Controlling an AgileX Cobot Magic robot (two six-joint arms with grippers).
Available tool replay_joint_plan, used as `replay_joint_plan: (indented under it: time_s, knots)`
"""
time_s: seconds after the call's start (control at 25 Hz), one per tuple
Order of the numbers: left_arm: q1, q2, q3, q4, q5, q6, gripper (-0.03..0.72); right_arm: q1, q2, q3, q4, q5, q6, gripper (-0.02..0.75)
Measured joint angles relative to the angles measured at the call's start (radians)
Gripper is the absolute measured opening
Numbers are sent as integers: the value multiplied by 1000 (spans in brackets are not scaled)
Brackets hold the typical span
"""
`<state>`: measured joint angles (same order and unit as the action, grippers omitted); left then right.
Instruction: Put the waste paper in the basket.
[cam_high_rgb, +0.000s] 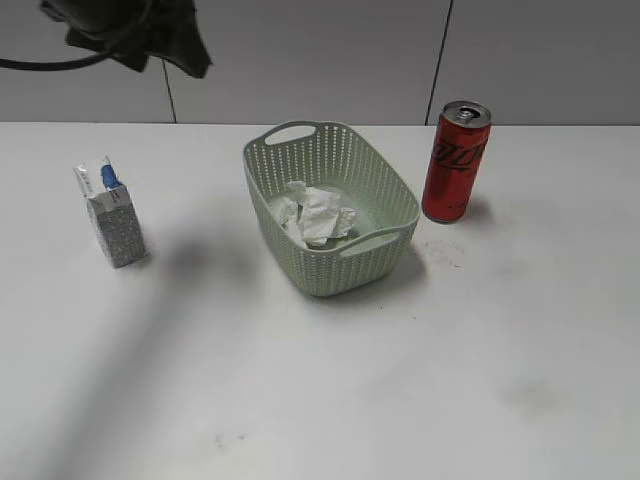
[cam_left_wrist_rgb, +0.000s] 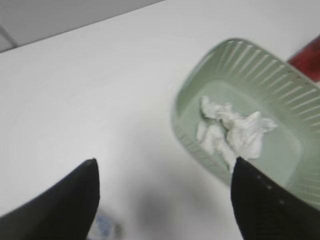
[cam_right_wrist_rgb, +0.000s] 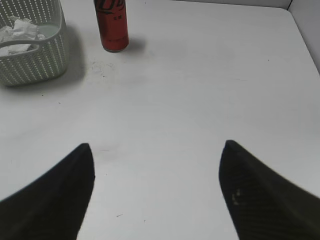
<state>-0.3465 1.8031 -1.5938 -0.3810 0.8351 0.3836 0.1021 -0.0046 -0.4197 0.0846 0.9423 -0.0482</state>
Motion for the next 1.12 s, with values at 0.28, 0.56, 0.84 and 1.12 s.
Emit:
replay_joint_plan:
  time_s: [0.28,0.56,0.84,1.12]
  knots:
    - [145,-2,-43,204,281,-149,582,0,0,0,0,0,1,587]
    - [191,-24,-45,309,379,-245,581,0,0,0,0,0,0,587]
    - [241,-112,-45,343,381,-249,580,0,0,0,0,0,1,586]
    - [328,-292,86,330,380,-252,580,0,0,0,0,0,1,585]
